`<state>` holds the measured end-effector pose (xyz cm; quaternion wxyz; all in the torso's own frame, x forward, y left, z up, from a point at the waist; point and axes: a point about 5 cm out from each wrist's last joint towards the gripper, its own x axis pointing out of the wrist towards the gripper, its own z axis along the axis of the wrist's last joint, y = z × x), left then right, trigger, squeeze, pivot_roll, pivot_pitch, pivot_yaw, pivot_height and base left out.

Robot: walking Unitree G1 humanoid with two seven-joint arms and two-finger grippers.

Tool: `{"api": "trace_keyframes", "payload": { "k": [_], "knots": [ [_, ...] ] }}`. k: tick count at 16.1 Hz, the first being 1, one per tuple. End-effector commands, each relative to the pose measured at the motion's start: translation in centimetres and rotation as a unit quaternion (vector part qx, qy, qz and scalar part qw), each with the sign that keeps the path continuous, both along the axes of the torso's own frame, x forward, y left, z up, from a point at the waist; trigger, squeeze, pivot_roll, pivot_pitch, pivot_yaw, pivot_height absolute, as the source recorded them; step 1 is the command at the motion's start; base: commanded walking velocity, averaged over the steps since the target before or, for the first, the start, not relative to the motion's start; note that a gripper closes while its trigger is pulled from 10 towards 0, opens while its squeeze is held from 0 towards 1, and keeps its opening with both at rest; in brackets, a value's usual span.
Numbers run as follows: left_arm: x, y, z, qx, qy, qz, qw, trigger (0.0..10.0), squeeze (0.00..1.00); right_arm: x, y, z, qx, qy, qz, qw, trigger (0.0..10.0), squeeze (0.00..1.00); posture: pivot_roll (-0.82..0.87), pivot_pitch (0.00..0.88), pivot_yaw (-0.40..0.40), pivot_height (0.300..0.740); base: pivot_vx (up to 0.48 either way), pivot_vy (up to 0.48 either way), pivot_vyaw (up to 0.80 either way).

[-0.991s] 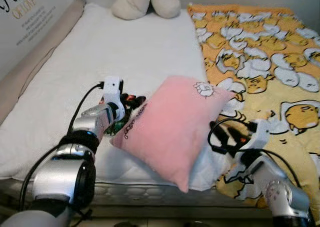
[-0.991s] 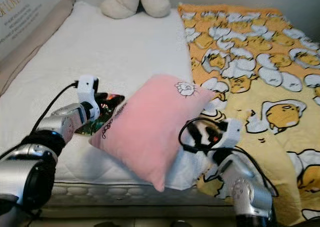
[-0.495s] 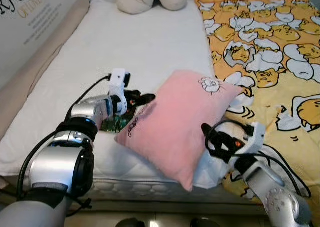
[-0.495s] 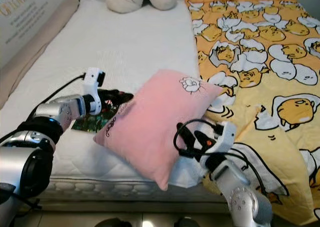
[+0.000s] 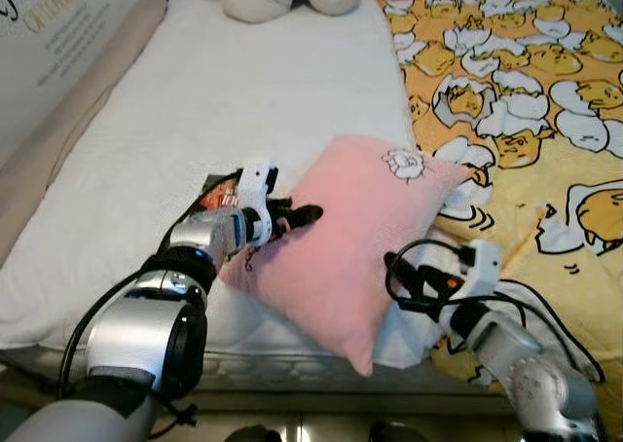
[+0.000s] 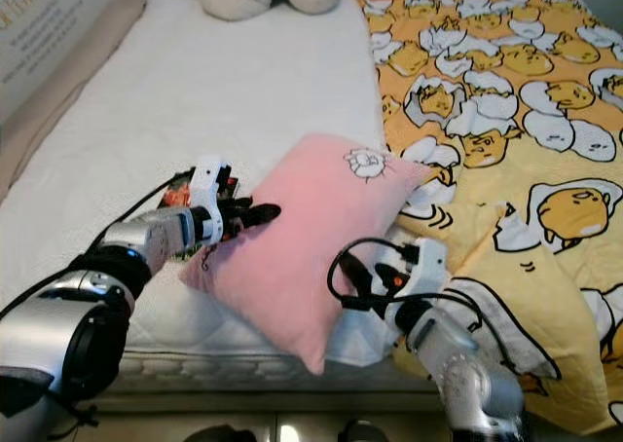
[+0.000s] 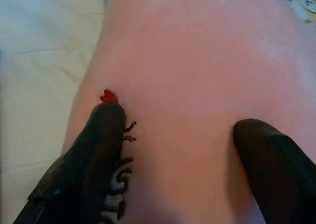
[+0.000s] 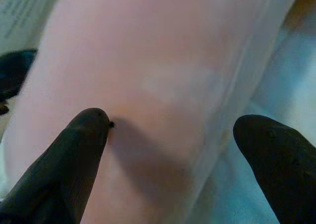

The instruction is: Clean up the room

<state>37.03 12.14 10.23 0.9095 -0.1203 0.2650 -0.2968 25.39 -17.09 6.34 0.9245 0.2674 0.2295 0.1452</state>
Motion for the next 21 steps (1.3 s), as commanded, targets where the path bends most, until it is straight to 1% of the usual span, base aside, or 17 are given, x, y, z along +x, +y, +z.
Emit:
{"api": "trace_keyframes", "payload": {
  "k": [1, 2, 4, 6, 8, 10, 11, 12, 13, 14, 15, 16, 17, 19, 20, 21],
  "knots": [
    [-0.6, 0.1, -1.2, 0.007, 0.022, 0.007, 1.000, 10.0, 0.00, 0.4, 0.4, -0.7, -0.005, 0.004, 0.007, 1.000, 10.0, 0.00, -0.21, 0.088, 0.082, 0.740, 0.000, 0.000, 0.00],
    [-0.8, 0.0, -1.6, 0.012, 0.027, 0.011, 1.000, 10.0, 0.00, 1.1, 1.4, -1.6, 0.011, 0.014, 0.013, 1.000, 10.0, 0.00, -0.21, 0.089, 0.084, 0.740, 0.000, 0.000, 0.00],
    [-0.9, 0.0, -1.9, 0.016, 0.031, 0.017, 0.999, 10.0, 0.00, 2.0, 3.4, -2.5, 0.043, 0.013, 0.024, 0.999, 10.0, 0.00, -0.20, 0.091, 0.089, 0.740, 0.000, 0.000, 0.00],
    [-0.9, -0.1, -1.9, 0.015, 0.032, 0.018, 0.999, 10.0, 0.00, 2.7, 5.5, -2.6, 0.068, 0.006, 0.042, 0.997, 10.0, 0.00, -0.18, 0.094, 0.089, 0.740, 0.000, 0.000, 0.00],
    [-1.1, -0.7, -2.1, 0.004, 0.040, 0.010, 0.999, 10.0, 0.00, 3.5, 8.5, -2.3, 0.083, -0.001, 0.070, 0.994, 10.0, 0.00, -0.17, 0.090, 0.087, 0.740, 0.000, 0.000, 0.00],
    [-1.5, -1.3, -2.6, -0.008, 0.052, 0.001, 0.999, 10.0, 0.00, 3.6, 9.4, -2.5, 0.088, -0.002, 0.079, 0.993, 10.0, 0.00, -0.16, 0.083, 0.083, 0.740, 0.000, 0.000, 0.00],
    [-1.6, -1.4, -2.8, -0.011, 0.056, 0.000, 0.998, 10.0, 0.00, 3.5, 9.5, -2.5, 0.088, -0.002, 0.080, 0.993, 10.0, 0.00, -0.16, 0.079, 0.083, 0.740, 0.000, 0.000, 0.00],
    [-2.0, -1.6, -3.4, -0.012, 0.067, 0.005, 0.998, 4.5, 0.00, 3.4, 9.6, -2.7, 0.087, 0.000, 0.082, 0.993, 10.0, 0.00, -0.16, 0.074, 0.080, 0.740, 0.000, 0.000, 0.00],
    [-2.7, -1.9, -4.5, -0.026, 0.087, 0.016, 0.996, 0.0, 0.00, 3.1, 9.5, -3.2, 0.070, 0.006, 0.080, 0.994, 10.0, 0.00, -0.17, 0.070, 0.077, 0.740, 0.000, 0.000, 0.00],
    [-3.0, -2.1, -4.8, -0.043, 0.095, 0.026, 0.994, 0.0, 0.00, 3.1, 9.2, -3.6, 0.055, 0.009, 0.069, 0.996, 2.0, 0.00, -0.17, 0.066, 0.075, 0.740, 0.000, 0.000, 0.00],
    [-3.0, -2.1, -4.8, -0.043, 0.095, 0.026, 0.994, 0.0, 0.00, 3.1, 9.2, -3.6, 0.055, 0.009, 0.069, 0.996, 2.0, 0.00, -0.17, 0.066, 0.075, 0.740, 0.000, 0.000, 0.00],
    [-3.4, -2.7, -5.2, -0.058, 0.098, 0.030, 0.993, 0.0, 0.00, 3.1, 8.8, -3.9, 0.040, 0.007, 0.057, 0.998, 0.0, 0.00, -0.17, 0.056, 0.068, 0.740, 0.000, 0.000, 0.00],
    [-3.6, -3.1, -5.5, -0.068, 0.095, 0.031, 0.993, 0.0, 0.00, 3.2, 8.2, -3.8, 0.040, 0.002, 0.044, 0.998, 0.0, 0.00, -0.17, 0.054, 0.066, 0.740, 0.000, 0.000, 0.00],
    [-3.5, -3.2, -5.3, -0.076, 0.081, 0.035, 0.993, 0.0, 0.00, 3.4, 7.6, -3.4, 0.040, -0.010, 0.037, 0.998, 0.0, 0.00, -0.17, 0.048, 0.063, 0.740, 0.000, 0.000, 0.00],
    [-3.3, -3.0, -5.0, -0.076, 0.059, 0.029, 0.995, 0.0, 0.00, 3.5, 7.0, -3.1, 0.041, -0.017, 0.029, 0.999, 0.0, 0.00, -0.18, 0.050, 0.061, 0.740, 0.000, 0.000, 0.00],
    [-3.2, -2.9, -4.9, -0.073, 0.049, 0.023, 0.996, 0.0, 0.00, 3.4, 6.5, -3.0, 0.043, -0.020, 0.025, 0.999, 0.0, 0.00, -0.18, 0.052, 0.060, 0.740, 0.000, 0.000, 0.00]
  ]
}}
